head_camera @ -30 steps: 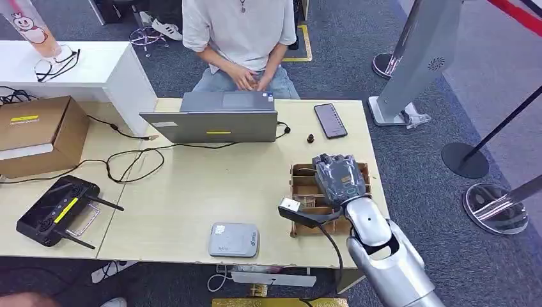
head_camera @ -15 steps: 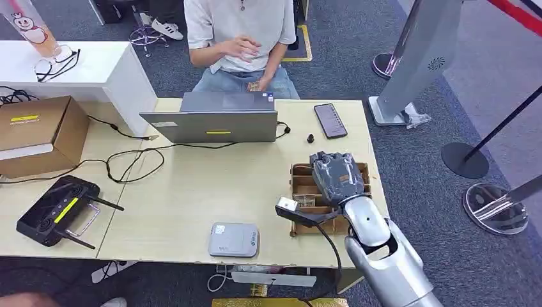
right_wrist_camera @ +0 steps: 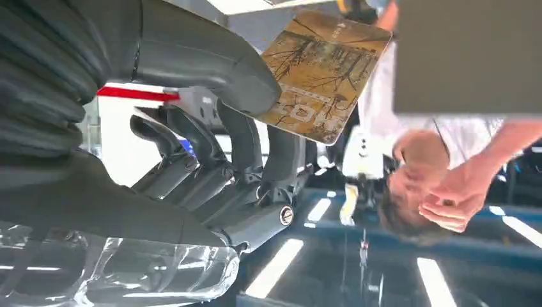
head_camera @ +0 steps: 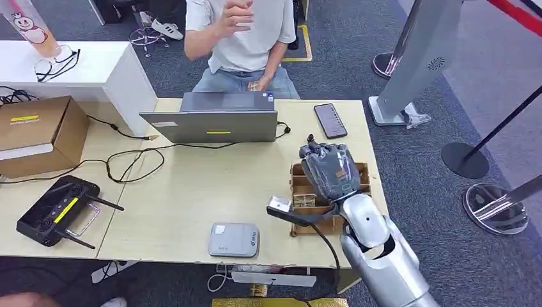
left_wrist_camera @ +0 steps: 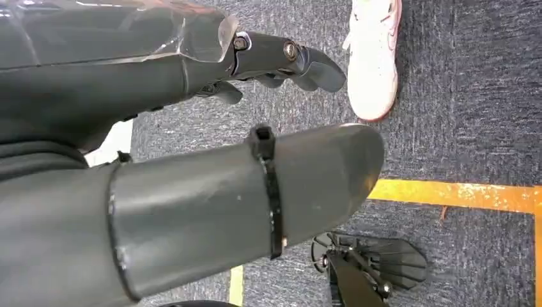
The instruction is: Pass the card to the sensor for recognition and then transmit it.
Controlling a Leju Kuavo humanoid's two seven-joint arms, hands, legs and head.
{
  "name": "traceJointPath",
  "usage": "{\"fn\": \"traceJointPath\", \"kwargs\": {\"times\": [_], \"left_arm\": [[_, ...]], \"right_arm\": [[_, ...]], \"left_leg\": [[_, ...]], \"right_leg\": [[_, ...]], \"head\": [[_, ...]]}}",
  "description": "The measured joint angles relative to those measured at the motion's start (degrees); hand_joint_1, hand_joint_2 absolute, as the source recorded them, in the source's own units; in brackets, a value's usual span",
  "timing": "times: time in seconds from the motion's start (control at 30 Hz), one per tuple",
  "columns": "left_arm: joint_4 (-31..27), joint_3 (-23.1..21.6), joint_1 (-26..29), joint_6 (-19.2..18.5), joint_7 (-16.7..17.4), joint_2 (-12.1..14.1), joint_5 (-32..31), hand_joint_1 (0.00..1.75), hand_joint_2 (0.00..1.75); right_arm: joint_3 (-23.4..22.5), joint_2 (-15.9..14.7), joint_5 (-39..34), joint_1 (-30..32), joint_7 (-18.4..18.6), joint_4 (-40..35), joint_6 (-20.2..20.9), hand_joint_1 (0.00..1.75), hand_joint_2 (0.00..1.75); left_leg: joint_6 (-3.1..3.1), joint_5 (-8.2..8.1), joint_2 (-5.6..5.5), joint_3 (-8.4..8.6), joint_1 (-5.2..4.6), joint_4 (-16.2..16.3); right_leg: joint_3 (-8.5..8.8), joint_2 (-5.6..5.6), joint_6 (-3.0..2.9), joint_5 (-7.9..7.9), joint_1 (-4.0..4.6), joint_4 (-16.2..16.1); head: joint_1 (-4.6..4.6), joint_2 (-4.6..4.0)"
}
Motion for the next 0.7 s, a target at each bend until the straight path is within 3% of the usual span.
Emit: {"fn": "traceJointPath", "kwargs": {"times": [0.53, 0.7], "left_arm": [[0.0, -0.1, -0.2, -0.5, 0.8, 0.0, -1.6, 0.00, 0.00], [0.0, -0.1, -0.3, -0.5, 0.8, 0.0, -1.7, 0.00, 0.00]], "right_arm": [[2.6, 4.2, -4.1, -3.3, -2.1, -0.5, -7.5, 1.75, 1.75], [3.8, 5.6, -4.6, -5.1, -2.1, 0.3, -8.0, 1.75, 1.75]], "left_leg": [[-0.01, 0.01, 0.00, 0.00, 0.00, 0.0], [-0.01, 0.02, 0.00, 0.00, 0.00, 0.0]], "right_leg": [[0.00, 0.00, 0.00, 0.00, 0.00, 0.0], [0.00, 0.00, -0.01, 0.00, 0.00, 0.0]], "head": [[0.00, 0.00], [0.00, 0.00]]}}
